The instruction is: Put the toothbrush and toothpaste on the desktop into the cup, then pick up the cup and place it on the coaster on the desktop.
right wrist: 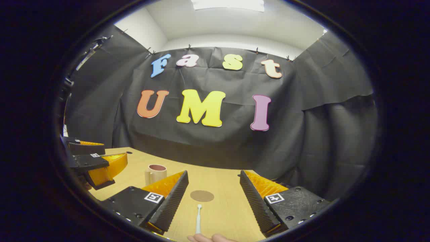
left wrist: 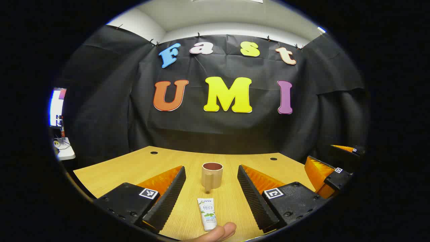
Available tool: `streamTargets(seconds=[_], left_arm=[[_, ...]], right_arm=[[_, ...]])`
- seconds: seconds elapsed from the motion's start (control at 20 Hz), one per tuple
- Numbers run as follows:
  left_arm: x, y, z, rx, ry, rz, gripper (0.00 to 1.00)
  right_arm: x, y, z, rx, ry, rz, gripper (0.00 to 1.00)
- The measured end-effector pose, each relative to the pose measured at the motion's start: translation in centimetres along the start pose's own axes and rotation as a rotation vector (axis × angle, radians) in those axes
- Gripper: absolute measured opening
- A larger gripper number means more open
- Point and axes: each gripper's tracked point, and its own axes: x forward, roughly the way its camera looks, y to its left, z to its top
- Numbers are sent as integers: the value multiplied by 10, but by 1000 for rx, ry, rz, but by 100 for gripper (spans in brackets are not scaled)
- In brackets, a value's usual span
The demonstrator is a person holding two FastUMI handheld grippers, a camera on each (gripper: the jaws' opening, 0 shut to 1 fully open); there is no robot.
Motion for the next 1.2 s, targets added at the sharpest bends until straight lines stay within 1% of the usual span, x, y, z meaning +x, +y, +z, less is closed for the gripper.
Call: streamTargets(seconds=[0.05, 0.25, 0.35, 0.4, 0.45, 0.7, 0.95, 1.0, 1.2], left_arm=[[0, -1, 0, 4, 0, 2, 98], [-2, 4, 1, 23, 3, 26, 98], [-2, 5, 0, 22, 4, 39, 98], [-3, 5, 0, 19, 5, 41, 98], [-4, 4, -1, 20, 7, 41, 98], [-3, -1, -3, 34, 5, 26, 98], [-3, 2, -5, 37, 11, 33, 98], [-1, 2, -7, 37, 15, 36, 98], [5, 5, -23, 45, 61, 44, 98]], right_arm=[[0, -1, 0, 6, 2, -1, 96], [0, -3, 3, 32, -2, -5, 94], [-1, -1, 3, 37, 6, 7, 94], [-2, -1, 4, 36, 5, 10, 94], [-3, -3, 5, 30, 2, 9, 96], [-4, -15, 5, 29, -7, -14, 94], [-1, -22, -1, 36, 11, -27, 94], [0, -22, -3, 35, 13, -25, 96], [1, -26, -10, 34, 24, -30, 94]])
